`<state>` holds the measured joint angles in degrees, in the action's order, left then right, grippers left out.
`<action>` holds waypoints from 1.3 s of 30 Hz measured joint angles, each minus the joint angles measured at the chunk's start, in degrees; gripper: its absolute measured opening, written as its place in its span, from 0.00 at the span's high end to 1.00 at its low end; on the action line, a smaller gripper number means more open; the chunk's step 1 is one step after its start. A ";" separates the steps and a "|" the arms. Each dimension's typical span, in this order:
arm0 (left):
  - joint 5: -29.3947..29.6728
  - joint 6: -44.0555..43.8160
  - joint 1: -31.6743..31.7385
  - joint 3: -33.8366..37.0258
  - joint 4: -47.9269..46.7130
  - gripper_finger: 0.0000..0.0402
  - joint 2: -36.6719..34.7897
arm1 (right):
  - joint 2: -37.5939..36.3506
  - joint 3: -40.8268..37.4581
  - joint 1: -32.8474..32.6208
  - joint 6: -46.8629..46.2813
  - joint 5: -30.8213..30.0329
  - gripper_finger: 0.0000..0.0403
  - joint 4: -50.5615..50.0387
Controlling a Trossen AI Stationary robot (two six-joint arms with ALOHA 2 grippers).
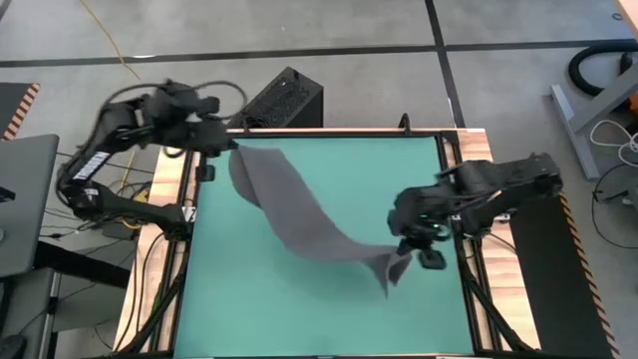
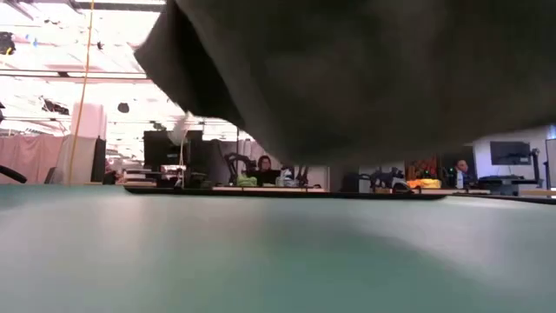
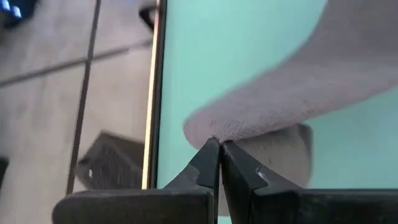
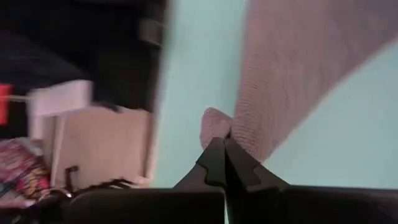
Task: Roll towel
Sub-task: Roll the gray towel
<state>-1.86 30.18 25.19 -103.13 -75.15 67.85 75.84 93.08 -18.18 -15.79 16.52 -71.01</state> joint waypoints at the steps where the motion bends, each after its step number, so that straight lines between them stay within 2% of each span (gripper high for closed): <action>1: -0.81 -0.07 -0.02 -1.17 0.08 1.00 -0.30 | -1.05 0.08 -1.14 1.39 0.02 0.98 2.41; 4: 0.34 -1.43 -0.02 -3.04 0.85 1.00 -1.08 | -3.66 -0.38 -3.65 7.76 -1.66 0.98 6.73; 6: 3.06 -2.22 0.00 -3.02 1.05 1.00 -1.09 | -4.56 -1.23 -4.01 10.40 -5.48 0.98 5.54; 8: 7.33 -2.69 0.00 -1.92 1.23 1.00 -0.77 | -4.84 -2.01 -3.08 12.46 -11.56 0.98 3.46; 13: 22.66 -0.94 0.05 1.45 5.92 1.00 2.04 | -4.65 -2.30 2.73 23.22 -30.52 0.98 -1.87; 15: 25.55 1.15 0.65 1.50 8.96 1.00 3.46 | -4.65 -2.28 5.60 28.95 -36.51 0.98 -1.65; 17: 26.14 3.13 1.35 1.52 11.44 1.00 4.35 | -4.65 -2.23 8.26 33.92 -40.05 0.98 -1.67; 20: 25.48 3.12 1.49 1.50 9.41 1.00 5.59 | -3.67 -2.21 10.62 33.77 -39.32 0.98 -4.22; 24: 25.41 0.33 -0.09 5.28 -3.04 1.00 7.42 | -0.09 -4.70 8.35 25.13 -31.83 0.98 -12.20; 27: 27.70 -2.36 -3.13 13.17 -6.89 1.00 8.28 | 3.26 -10.33 4.37 21.77 -28.65 0.98 -12.05; 32: 33.28 -3.60 -9.24 28.48 -4.60 1.00 8.18 | 9.75 -17.40 -2.06 21.35 -27.44 0.98 -8.76; 39: 29.07 -9.64 -15.38 44.14 -0.97 1.00 8.18 | 15.90 -18.60 -6.10 21.24 -29.66 0.98 -1.90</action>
<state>27.22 20.54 9.80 -58.98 -76.12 76.03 91.74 74.48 -24.28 5.45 -13.14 -72.91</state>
